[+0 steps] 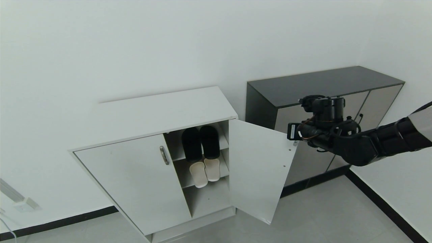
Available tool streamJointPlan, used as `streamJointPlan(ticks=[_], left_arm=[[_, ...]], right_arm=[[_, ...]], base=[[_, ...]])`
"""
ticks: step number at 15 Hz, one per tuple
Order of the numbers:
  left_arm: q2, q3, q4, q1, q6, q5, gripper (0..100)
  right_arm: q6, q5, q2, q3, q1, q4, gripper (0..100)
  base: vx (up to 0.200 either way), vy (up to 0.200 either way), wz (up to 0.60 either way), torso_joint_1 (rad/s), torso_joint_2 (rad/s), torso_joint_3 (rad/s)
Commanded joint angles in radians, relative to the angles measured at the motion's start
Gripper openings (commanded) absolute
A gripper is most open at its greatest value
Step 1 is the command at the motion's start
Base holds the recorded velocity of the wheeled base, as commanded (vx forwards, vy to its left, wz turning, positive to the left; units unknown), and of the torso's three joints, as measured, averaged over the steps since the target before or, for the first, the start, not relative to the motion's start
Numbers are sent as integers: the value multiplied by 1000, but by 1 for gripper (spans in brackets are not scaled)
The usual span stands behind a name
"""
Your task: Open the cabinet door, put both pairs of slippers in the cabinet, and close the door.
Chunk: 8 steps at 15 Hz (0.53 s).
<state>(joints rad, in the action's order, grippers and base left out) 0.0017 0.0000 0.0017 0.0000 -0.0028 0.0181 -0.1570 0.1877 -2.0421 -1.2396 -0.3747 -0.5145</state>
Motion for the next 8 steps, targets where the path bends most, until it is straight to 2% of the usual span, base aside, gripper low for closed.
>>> streamJointPlan(ticks=[1, 8], left_arm=[[0, 0, 0, 0, 0, 0, 0], [1, 0, 0, 0, 0, 0, 0]], right_arm=[[1, -1, -70, -47, 10, 2, 0], [2, 1, -112, -78, 13, 4, 0]], base=[[0, 0, 0, 0, 0, 0], [0, 0, 0, 0, 0, 0]])
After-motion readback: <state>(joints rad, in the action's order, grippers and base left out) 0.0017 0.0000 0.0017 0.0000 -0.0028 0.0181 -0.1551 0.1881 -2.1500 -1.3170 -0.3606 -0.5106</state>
